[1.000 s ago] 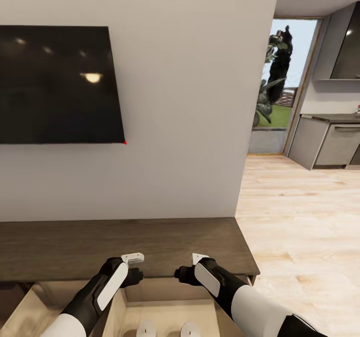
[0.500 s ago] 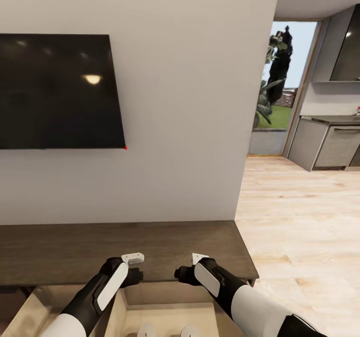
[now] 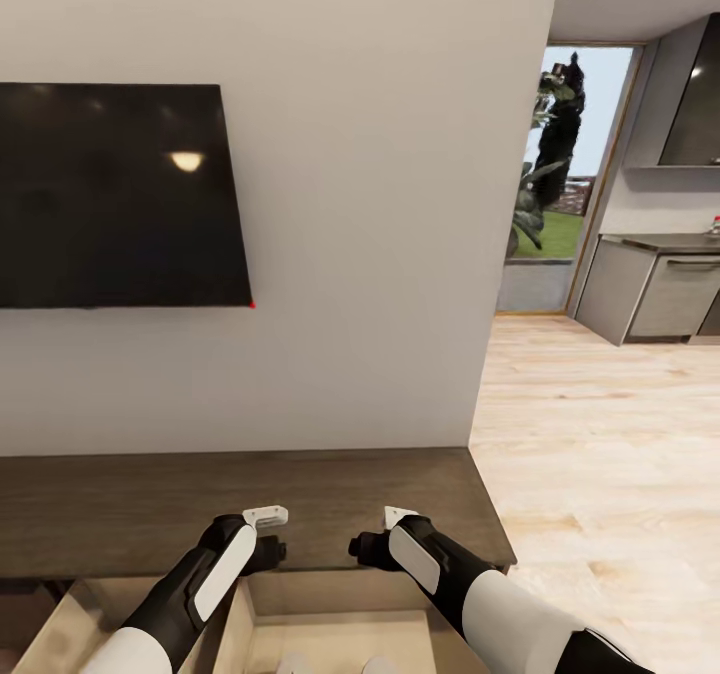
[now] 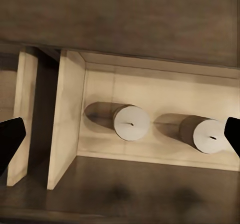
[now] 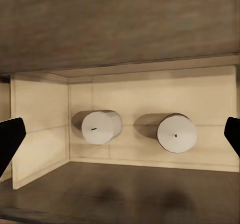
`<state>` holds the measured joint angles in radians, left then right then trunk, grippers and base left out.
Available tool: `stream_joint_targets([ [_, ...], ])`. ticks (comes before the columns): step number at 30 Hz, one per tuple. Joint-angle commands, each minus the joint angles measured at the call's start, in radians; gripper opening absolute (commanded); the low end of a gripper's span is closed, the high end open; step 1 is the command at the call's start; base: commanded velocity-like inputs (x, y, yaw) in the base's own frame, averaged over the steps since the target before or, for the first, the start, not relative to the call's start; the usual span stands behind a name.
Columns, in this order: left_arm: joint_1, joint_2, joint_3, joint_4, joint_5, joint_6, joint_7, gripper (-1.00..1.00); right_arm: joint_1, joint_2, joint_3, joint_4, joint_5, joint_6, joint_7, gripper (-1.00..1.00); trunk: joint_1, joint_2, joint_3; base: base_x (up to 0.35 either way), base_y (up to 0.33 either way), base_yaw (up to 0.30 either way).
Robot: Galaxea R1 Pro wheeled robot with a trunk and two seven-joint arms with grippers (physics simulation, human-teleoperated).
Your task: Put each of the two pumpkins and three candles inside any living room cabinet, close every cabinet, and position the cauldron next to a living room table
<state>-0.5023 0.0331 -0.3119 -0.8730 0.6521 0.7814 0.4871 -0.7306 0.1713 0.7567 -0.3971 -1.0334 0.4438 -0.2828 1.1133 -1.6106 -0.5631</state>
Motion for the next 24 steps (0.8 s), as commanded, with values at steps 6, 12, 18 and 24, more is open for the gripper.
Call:
stream_joint_targets([
  [6, -0.001, 0.002, -0.004, -0.001, 0.011, 0.002, 0.010, 1.00, -0.001, 0.000, 0.007, -0.002, -0.010, 0.001, -0.007, 1.00, -0.023, 0.042, 0.018, 0.000, 0.000, 0.000],
  [12, -0.001, 0.002, -0.004, -0.001, 0.011, 0.002, 0.010, 1.00, -0.001, 0.000, 0.007, -0.002, -0.010, 0.002, -0.008, 1.00, -0.046, 0.084, 0.037, 0.000, 0.000, 0.034],
  [18, -0.001, 0.002, -0.004, -0.001, 0.009, 0.002, 0.011, 1.00, -0.001, 0.001, 0.007, -0.002, -0.010, 0.003, -0.008, 1.00, -0.046, 0.084, 0.037, 0.000, 0.000, 0.172],
  [24, -0.001, 0.002, -0.004, -0.001, 0.009, 0.002, 0.011, 1.00, -0.001, 0.001, 0.007, -0.002, -0.010, 0.003, -0.009, 1.00, -0.046, 0.084, 0.037, 0.000, 0.000, 0.271],
])
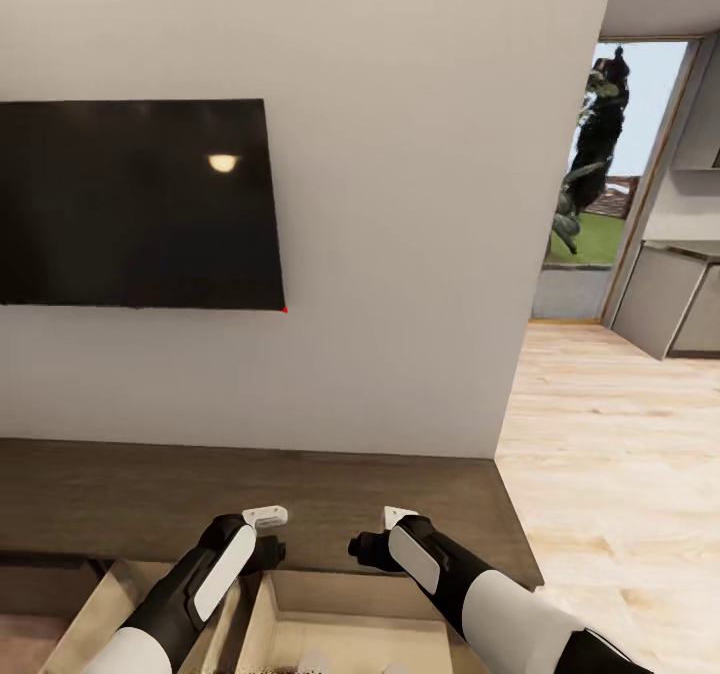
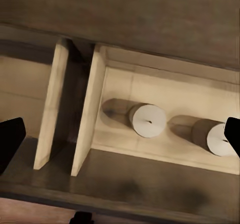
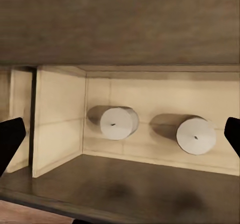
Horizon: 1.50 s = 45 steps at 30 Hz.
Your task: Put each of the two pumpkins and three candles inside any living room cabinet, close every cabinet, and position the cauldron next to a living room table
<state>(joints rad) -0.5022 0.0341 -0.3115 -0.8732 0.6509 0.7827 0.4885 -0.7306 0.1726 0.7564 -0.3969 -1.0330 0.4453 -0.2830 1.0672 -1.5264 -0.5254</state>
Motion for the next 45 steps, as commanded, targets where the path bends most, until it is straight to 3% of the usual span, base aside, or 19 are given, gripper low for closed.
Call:
stream_joint_targets([
  [1, -0.001, 0.001, -0.004, -0.001, 0.010, 0.001, 0.010, 1.00, -0.001, -0.001, 0.008, -0.002, -0.010, 0.001, -0.008, 1.00, 0.000, -0.001, -0.001, 0.000, 0.000, 0.281],
  [45, -0.001, 0.017, -0.001, -0.012, 0.004, 0.000, 0.010, 1.00, -0.001, -0.001, 0.009, -0.002, -0.010, 0.003, -0.009, 1.00, 0.000, -0.001, -0.001, -0.032, 0.000, 0.285],
])
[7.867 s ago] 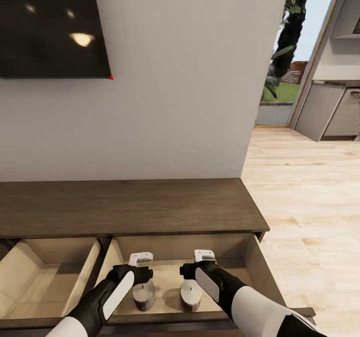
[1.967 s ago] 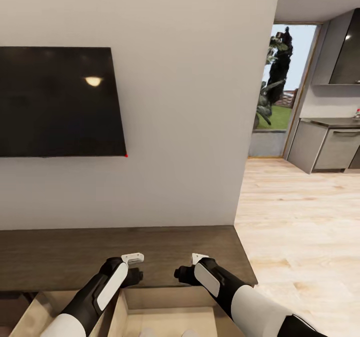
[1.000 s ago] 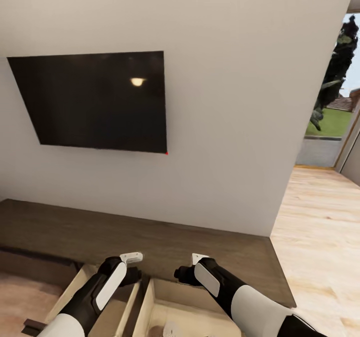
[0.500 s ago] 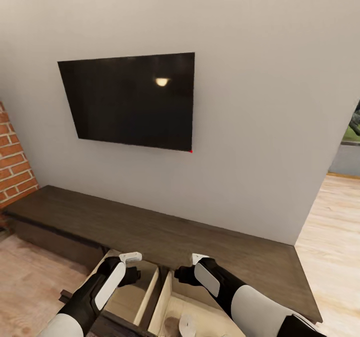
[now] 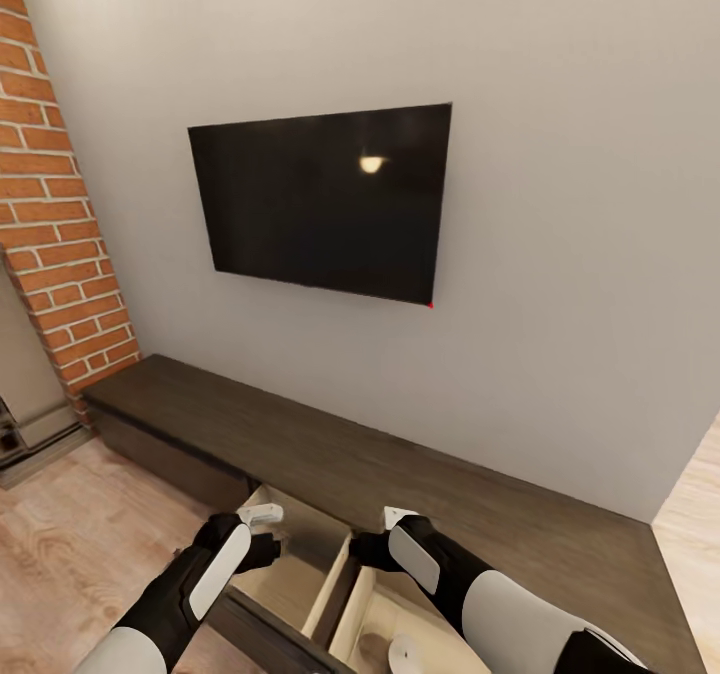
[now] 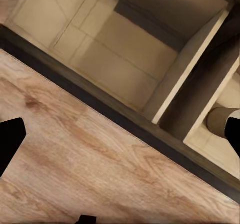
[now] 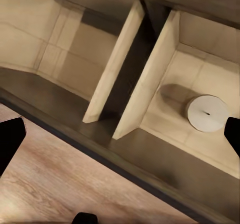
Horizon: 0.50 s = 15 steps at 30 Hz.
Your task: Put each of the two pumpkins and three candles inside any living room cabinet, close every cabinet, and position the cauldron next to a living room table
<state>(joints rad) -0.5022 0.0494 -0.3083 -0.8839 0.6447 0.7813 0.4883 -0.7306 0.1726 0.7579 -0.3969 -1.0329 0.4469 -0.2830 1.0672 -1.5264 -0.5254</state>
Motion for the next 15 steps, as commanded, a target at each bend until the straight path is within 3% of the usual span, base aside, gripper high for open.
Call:
stream_joint_targets([
  [1, -0.001, 0.001, -0.004, -0.001, 0.010, 0.001, 0.010, 1.00, -0.001, -0.001, 0.007, -0.002, -0.010, 0.001, -0.008, 1.00, 0.000, -0.001, -0.001, 0.000, 0.000, 0.286],
  [15, -0.001, 0.002, -0.003, -0.001, 0.010, 0.001, 0.012, 1.00, -0.001, -0.001, 0.008, -0.002, -0.010, 0.001, -0.008, 1.00, 0.000, -0.001, -0.001, 0.000, 0.000, 0.286],
])
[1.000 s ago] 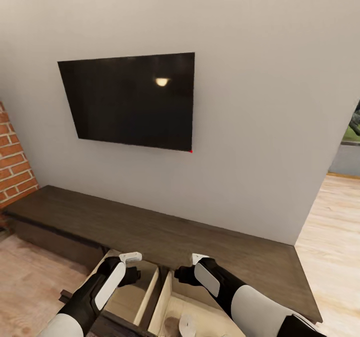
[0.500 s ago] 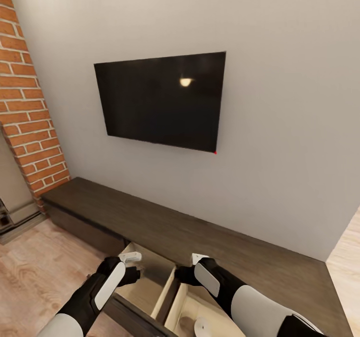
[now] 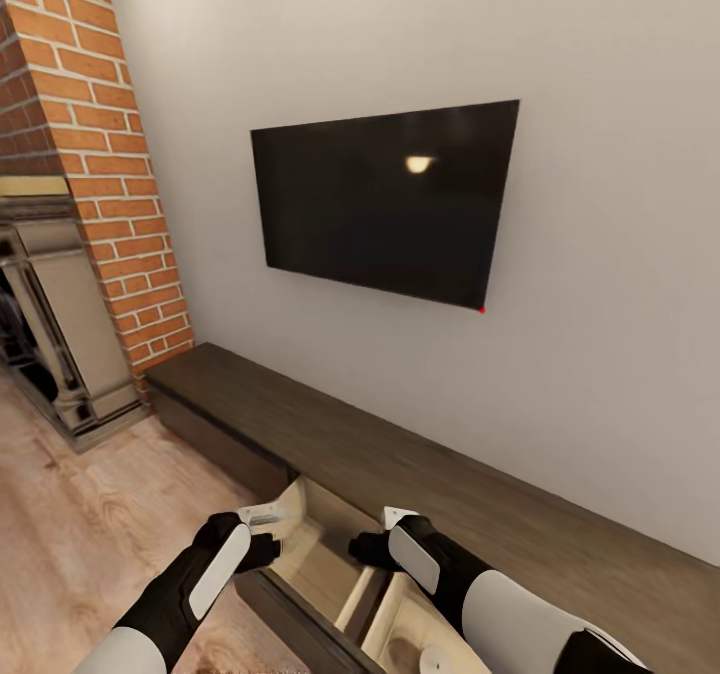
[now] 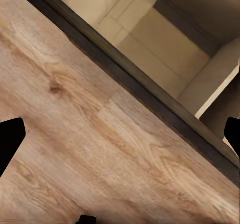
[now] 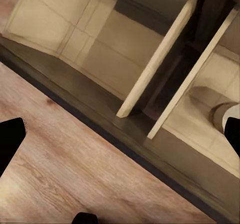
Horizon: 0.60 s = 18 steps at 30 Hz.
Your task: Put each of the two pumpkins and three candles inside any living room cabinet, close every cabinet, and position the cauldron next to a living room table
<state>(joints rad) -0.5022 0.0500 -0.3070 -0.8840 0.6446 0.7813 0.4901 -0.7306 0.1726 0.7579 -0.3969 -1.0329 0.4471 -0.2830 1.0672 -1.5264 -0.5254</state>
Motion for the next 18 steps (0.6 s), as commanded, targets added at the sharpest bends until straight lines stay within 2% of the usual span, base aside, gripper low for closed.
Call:
stream_joint_targets([
  [1, -0.001, 0.002, -0.004, -0.001, 0.010, 0.001, 0.010, 1.00, -0.001, -0.001, 0.008, -0.002, -0.010, 0.001, -0.008, 1.00, 0.000, -0.001, -0.001, 0.000, 0.000, 0.286],
  [18, -0.001, 0.005, -0.004, -0.001, 0.012, 0.001, 0.010, 1.00, -0.001, -0.001, 0.008, -0.002, -0.010, 0.001, -0.008, 1.00, 0.000, -0.001, -0.001, 0.000, 0.000, 0.286],
])
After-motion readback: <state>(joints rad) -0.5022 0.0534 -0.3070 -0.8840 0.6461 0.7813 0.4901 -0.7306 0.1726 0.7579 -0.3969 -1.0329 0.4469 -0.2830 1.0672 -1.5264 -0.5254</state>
